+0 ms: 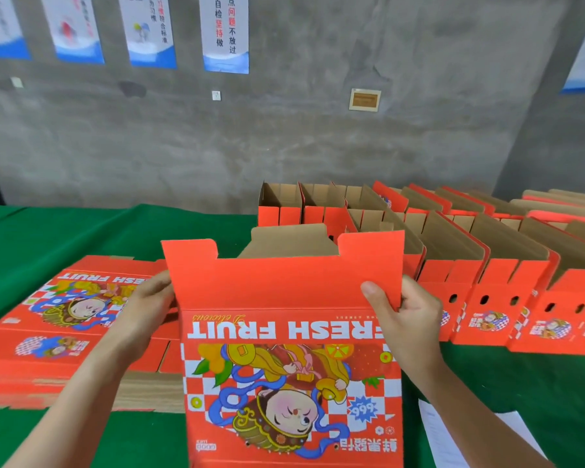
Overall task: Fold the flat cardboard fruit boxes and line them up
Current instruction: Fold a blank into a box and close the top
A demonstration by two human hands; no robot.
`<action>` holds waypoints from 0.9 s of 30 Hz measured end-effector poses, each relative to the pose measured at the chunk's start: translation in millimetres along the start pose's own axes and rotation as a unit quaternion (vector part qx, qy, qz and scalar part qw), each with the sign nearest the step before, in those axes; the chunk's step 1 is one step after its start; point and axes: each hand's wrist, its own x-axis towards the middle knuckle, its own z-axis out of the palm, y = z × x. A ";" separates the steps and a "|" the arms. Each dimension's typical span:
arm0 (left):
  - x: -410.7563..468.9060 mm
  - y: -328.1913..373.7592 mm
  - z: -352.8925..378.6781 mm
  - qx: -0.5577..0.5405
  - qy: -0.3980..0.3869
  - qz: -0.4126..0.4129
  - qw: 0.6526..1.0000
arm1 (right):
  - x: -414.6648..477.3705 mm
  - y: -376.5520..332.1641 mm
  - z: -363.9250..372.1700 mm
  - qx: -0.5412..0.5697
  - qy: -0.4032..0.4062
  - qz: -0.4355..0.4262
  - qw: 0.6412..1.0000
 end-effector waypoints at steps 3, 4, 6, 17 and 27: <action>3.5 10.6 -7.1 0.042 -0.018 0.029 0.999 | -1.1 2.4 -1.3 0.005 0.025 -0.030 0.999; 4.2 14.9 -9.5 0.053 -0.050 0.035 0.997 | -0.4 2.9 -2.0 0.005 0.032 -0.044 0.999; 4.9 22.0 -12.6 0.077 -0.129 0.031 0.988 | 0.7 3.0 -4.2 0.006 0.040 -0.074 0.996; -3.4 12.9 20.9 0.039 -0.066 -0.005 0.997 | -3.5 18.2 -13.8 -0.035 0.075 -0.083 0.993; -24.2 -12.5 80.2 -0.157 0.247 -0.022 0.956 | -13.4 40.0 -18.5 0.075 0.032 0.217 0.973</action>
